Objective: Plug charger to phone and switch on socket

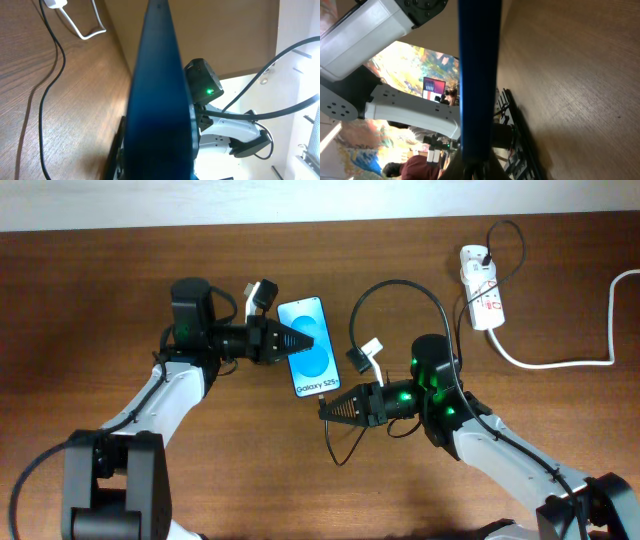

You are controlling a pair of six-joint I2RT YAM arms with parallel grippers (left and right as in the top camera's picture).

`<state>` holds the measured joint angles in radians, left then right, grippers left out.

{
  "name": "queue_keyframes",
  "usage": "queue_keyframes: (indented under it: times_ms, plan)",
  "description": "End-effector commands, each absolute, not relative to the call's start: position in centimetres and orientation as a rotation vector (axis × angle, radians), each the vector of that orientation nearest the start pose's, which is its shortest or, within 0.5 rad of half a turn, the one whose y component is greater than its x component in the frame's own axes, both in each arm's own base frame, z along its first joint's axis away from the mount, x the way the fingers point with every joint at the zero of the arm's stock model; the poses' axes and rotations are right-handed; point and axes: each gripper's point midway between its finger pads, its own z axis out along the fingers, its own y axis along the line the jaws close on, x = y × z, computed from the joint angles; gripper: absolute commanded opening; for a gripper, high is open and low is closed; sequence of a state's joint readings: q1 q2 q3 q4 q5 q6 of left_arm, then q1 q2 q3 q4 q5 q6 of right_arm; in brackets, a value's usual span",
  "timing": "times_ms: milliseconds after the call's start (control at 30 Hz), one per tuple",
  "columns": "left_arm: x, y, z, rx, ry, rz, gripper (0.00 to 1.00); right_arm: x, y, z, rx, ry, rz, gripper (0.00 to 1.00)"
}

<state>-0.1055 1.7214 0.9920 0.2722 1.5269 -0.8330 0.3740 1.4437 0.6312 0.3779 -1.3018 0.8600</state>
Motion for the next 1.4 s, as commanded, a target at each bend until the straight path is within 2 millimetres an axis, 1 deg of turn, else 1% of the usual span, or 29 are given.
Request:
queue_keyframes:
  times_ms: [0, 100, 233, 467, 633, 1100, 1300, 1367]
  plan:
    - [33.3, -20.9, 22.4, 0.403, 2.095, -2.098, 0.0, 22.9, 26.9, 19.1, -0.491, 2.196, 1.996, 0.04]
    - [33.2, -20.9, 22.4, 0.404, 2.095, -2.098, 0.0, 22.6, 27.1, 19.1, -0.504, 2.198, 2.002, 0.04]
    - [33.3, -20.9, 22.4, 0.404, 2.095, -2.098, 0.0, 21.7, 27.9, 19.2, -0.551, 2.198, 2.015, 0.04]
    - [33.3, -20.9, 22.4, 0.404, 2.095, -2.098, 0.0, 21.7, 27.9, 19.2, -0.551, 2.196, 2.014, 0.04]
    - [33.2, -20.9, 22.4, 0.404, 2.095, -2.099, 0.0, 22.0, 28.0, 19.8, -0.595, 2.138, 1.999, 0.04]
    - [33.1, -20.8, 22.2, 0.386, 2.109, -2.113, 0.0, 22.5, 28.0, 19.3, -0.526, 2.177, 1.974, 0.04]
    - [33.1, -20.8, 22.2, 0.385, 2.109, -2.113, 0.0, 22.5, 28.0, 19.3, -0.437, 2.238, 2.021, 0.04]
    - [33.1, -20.8, 22.2, 0.386, 2.109, -2.113, 0.0, 22.4, 28.0, 19.4, -0.435, 2.242, 2.028, 0.04]
